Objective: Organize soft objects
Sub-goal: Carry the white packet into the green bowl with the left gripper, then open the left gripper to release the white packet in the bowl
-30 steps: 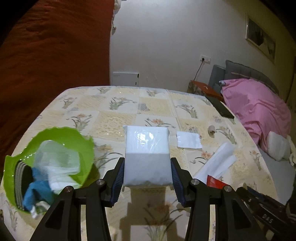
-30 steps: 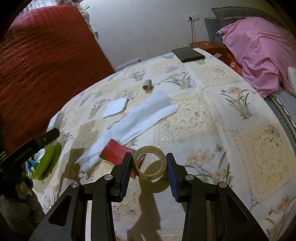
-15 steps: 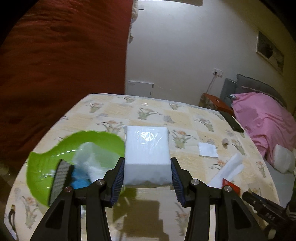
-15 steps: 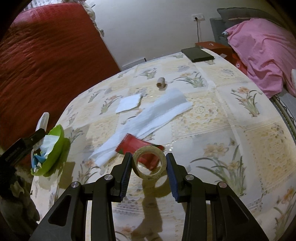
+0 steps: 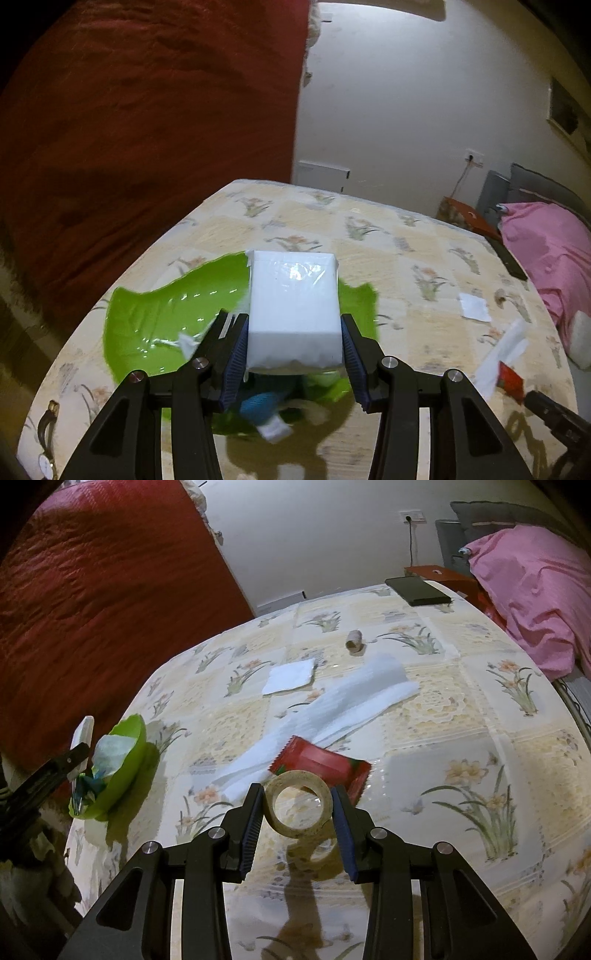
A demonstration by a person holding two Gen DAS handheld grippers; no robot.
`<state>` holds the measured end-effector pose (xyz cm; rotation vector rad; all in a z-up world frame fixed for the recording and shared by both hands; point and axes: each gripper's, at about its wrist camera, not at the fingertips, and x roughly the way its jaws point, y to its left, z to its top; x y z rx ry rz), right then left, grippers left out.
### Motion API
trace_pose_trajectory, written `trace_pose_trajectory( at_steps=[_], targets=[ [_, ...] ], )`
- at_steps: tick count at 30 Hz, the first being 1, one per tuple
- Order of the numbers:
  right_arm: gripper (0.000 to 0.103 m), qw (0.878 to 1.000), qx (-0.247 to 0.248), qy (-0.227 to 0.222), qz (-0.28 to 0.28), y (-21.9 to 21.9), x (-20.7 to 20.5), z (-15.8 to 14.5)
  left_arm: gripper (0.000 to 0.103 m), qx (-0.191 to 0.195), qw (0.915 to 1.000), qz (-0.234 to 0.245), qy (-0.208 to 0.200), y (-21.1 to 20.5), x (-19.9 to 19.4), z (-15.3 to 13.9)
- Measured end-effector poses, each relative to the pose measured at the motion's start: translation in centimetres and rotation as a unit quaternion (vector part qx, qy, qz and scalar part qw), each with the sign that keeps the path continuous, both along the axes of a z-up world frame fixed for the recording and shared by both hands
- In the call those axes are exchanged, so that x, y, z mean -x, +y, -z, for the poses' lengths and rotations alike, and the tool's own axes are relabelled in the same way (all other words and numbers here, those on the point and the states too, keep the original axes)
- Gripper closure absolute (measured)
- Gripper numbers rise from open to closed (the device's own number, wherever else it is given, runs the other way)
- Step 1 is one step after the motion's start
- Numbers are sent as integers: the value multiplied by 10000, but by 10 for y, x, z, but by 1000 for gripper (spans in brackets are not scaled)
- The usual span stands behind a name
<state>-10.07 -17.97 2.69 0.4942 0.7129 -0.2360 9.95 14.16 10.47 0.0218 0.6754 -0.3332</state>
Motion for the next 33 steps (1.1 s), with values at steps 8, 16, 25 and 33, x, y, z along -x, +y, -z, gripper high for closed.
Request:
trace_pose_trajectory(
  at_steps=[8, 16, 25, 33],
  targets=[
    [65, 9999, 63, 11, -105, 13, -5, -4, 40, 14, 9997, -150, 180, 17, -13, 14],
    [65, 9997, 81, 51, -219, 27, -11, -4, 20, 159, 9990, -265, 314, 32, -19, 22],
    [65, 9990, 125, -19, -418, 44, -23, -12, 12, 349, 9987, -317, 182, 48, -14, 11],
    [65, 9966, 237, -215, -757, 68, -44, -30, 10, 280, 9985, -468, 4, 59, -6, 2]
  ],
)
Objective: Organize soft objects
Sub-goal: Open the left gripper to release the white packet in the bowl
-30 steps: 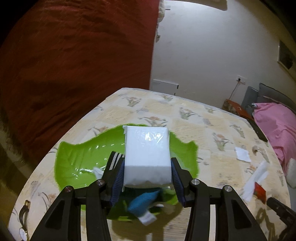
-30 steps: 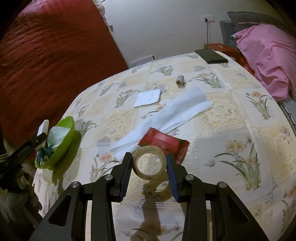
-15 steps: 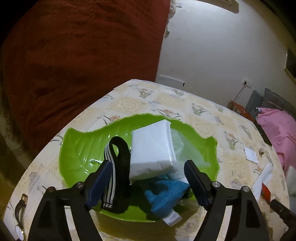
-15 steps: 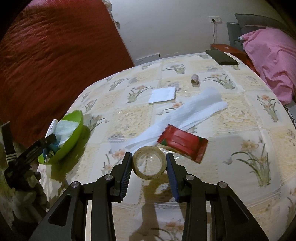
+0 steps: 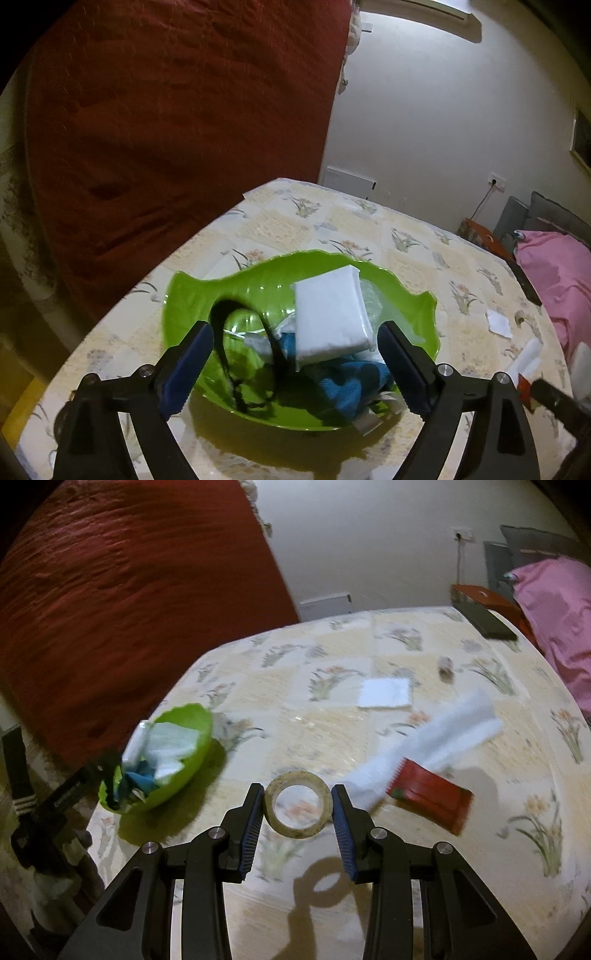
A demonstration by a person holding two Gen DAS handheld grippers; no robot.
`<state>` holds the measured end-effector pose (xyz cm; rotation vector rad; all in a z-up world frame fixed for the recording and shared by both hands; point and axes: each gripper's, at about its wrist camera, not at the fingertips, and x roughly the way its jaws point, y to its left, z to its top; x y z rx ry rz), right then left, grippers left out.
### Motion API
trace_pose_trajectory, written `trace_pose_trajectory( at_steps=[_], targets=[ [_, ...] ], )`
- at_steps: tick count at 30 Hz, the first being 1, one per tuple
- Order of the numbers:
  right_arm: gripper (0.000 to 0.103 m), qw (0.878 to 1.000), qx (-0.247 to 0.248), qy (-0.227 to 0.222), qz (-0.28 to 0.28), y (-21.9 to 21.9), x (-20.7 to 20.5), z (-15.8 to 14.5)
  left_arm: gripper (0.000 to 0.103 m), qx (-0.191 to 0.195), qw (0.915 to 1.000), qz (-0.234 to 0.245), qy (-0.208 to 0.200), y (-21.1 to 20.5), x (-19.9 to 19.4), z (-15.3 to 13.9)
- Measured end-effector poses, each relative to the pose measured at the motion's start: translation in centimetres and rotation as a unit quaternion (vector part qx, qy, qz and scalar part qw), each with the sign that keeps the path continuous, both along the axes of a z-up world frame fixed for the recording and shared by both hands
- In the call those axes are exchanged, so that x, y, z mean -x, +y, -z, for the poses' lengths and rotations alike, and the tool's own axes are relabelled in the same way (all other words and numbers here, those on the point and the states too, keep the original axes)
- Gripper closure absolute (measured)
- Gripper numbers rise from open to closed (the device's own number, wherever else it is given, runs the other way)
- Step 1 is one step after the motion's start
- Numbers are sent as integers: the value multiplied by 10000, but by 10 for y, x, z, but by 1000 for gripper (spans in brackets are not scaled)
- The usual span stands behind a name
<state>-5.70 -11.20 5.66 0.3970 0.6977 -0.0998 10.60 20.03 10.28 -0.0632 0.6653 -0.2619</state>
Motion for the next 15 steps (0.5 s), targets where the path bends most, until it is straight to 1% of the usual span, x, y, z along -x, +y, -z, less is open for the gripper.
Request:
trace_pose_trajectory(
  at_steps=[5, 15],
  targets=[
    [65, 9994, 80, -153, -295, 22, -18, -13, 8, -47, 9999, 19, -136, 4, 5, -4],
    [65, 9962, 215, -331, -775, 63, -60, -26, 8, 123, 9998, -45, -114, 21, 6, -5]
  ],
)
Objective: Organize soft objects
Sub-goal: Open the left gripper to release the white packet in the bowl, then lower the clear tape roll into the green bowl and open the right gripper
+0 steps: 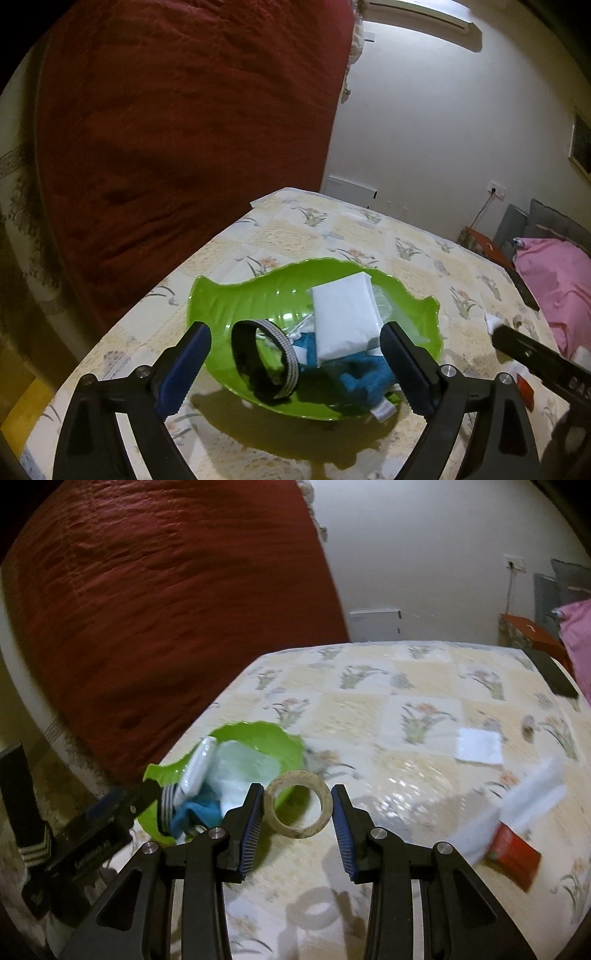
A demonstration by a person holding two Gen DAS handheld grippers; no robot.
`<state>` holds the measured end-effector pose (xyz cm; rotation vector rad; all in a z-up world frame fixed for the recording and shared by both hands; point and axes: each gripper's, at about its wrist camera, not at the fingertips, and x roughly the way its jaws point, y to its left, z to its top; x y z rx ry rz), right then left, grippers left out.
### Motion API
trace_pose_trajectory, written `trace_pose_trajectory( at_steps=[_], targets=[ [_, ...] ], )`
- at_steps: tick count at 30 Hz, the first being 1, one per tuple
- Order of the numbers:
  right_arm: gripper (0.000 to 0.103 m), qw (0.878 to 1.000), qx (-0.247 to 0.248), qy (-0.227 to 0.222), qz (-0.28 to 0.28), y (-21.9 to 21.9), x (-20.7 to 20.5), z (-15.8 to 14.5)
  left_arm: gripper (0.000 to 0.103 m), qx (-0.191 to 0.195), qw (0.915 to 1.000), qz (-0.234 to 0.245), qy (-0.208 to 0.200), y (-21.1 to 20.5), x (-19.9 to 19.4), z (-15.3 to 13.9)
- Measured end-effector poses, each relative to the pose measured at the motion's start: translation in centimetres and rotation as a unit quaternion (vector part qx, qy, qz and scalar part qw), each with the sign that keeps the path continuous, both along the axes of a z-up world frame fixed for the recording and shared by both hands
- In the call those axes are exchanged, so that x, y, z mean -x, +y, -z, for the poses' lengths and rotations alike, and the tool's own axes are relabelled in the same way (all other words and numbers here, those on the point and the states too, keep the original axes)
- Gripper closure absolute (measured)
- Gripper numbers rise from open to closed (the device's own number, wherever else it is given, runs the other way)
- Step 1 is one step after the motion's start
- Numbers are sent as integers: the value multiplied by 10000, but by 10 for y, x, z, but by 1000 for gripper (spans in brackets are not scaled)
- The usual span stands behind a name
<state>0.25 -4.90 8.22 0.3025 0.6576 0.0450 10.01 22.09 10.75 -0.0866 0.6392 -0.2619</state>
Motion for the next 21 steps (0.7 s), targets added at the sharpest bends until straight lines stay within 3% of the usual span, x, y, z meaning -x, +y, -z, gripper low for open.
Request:
trace_pose_trajectory(
  at_steps=[17, 21],
  targets=[
    [64, 9990, 111, 105, -430, 40, -63, 16, 7, 128, 9998, -136, 90, 17, 2, 5],
    [57, 9989, 59, 151, -438, 38, -68, 21, 7, 130, 9997, -145, 110, 18, 1, 6]
  ],
)
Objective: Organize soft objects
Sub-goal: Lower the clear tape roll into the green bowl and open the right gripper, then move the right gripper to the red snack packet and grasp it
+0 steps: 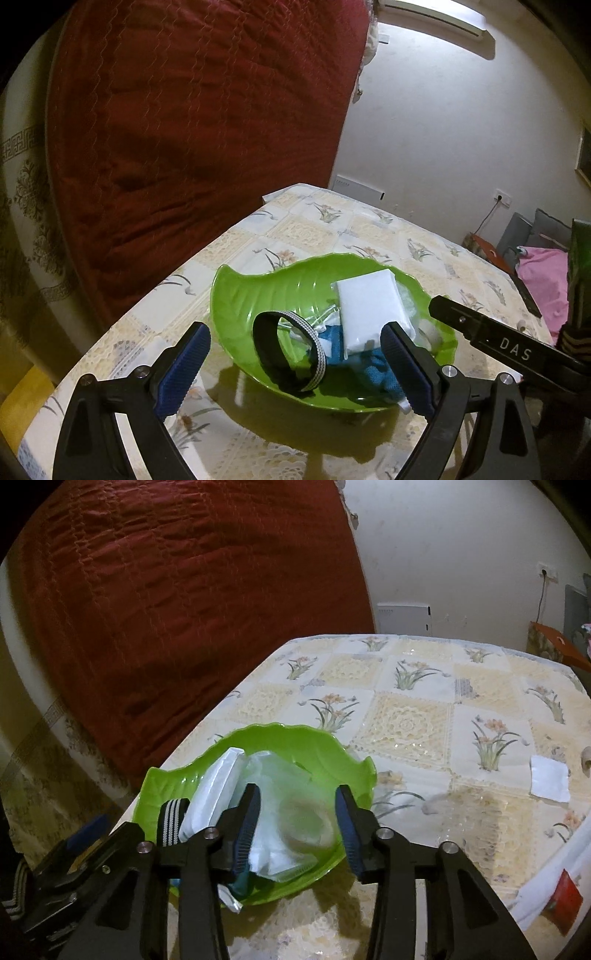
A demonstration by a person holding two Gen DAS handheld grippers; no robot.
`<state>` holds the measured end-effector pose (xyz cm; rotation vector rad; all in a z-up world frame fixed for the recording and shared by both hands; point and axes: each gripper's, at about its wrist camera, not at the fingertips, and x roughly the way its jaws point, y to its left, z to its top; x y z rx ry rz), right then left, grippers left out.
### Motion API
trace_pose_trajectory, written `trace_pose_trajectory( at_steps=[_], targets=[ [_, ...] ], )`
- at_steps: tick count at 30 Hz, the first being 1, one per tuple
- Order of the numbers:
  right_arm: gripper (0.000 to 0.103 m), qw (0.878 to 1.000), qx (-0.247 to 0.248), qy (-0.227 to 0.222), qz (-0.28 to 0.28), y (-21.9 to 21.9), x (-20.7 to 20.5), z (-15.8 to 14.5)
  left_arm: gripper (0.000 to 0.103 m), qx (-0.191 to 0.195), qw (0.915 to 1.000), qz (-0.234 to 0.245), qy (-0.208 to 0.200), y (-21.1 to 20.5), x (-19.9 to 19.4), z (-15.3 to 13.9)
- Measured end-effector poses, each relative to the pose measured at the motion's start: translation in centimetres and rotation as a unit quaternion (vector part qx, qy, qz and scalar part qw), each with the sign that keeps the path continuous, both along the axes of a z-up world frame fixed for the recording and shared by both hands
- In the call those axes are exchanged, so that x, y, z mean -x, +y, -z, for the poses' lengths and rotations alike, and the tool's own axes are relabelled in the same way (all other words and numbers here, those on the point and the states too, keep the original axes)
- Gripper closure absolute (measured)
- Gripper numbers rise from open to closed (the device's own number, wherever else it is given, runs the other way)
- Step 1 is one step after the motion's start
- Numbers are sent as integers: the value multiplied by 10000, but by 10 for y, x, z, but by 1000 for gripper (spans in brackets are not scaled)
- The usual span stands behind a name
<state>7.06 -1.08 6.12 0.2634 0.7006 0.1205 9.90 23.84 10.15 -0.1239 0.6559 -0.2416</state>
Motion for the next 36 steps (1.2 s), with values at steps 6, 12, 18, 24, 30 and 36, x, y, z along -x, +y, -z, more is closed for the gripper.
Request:
trace_pose_trajectory(
  at_steps=[6, 12, 18, 24, 30, 36],
  targets=[
    [56, 10000, -45, 7, 41, -6, 6, 3, 7, -14, 10000, 44, 13, -3, 1, 0],
    [56, 9997, -137, 103, 198, -20, 23, 11, 7, -31, 10000, 80, 4, -7, 2, -1],
    [56, 9988, -214, 184, 400, -35, 41, 17, 7, -76, 9998, 165, -20, -17, 5, -4],
    [56, 9976, -190, 282, 597, -51, 60, 24, 7, -119, 9996, 263, -44, -27, 10, -6],
    [56, 9954, -210, 352, 865, -75, 81, 29, 7, -177, 9990, 411, -50, -40, 15, -7],
    [56, 9910, -64, 379, 1283, -108, 109, 32, 7, -235, 9978, 620, -58, -56, 23, -8]
  ],
)
